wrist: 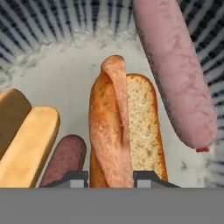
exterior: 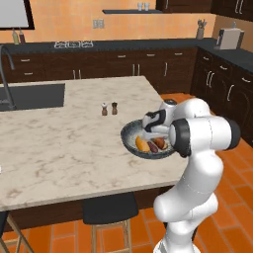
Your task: Place one bun and one sausage from the bowl on each plate.
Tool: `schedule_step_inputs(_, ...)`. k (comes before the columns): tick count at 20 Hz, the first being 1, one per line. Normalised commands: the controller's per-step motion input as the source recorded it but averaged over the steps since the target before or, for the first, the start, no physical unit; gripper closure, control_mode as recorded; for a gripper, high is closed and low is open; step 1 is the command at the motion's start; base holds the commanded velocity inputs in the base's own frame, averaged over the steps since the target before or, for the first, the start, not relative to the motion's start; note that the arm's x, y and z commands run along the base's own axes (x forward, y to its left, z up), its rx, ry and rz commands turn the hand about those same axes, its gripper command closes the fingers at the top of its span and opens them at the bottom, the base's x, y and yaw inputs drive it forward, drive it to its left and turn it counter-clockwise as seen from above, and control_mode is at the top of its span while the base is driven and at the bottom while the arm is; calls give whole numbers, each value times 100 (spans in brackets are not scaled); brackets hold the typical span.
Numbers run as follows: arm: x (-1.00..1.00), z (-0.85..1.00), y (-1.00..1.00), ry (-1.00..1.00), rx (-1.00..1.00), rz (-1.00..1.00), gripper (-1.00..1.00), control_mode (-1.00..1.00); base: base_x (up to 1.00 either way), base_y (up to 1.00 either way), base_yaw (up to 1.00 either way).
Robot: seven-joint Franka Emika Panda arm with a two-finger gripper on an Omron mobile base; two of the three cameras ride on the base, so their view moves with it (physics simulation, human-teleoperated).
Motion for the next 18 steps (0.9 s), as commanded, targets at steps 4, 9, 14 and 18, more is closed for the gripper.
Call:
schedule_step_inputs(4,-33,61,7,-5,0,0,100,-100,0,0,0)
schedule_step_inputs(9,-44,59,15,0,0,0,100,-100,0,0,0)
schedule_step_inputs(14,-47,65,7,2,0,0,100,-100,0,0,0)
schedule_step_inputs(18,-89,38,14,3,0,-10,100,-100,0,0,0)
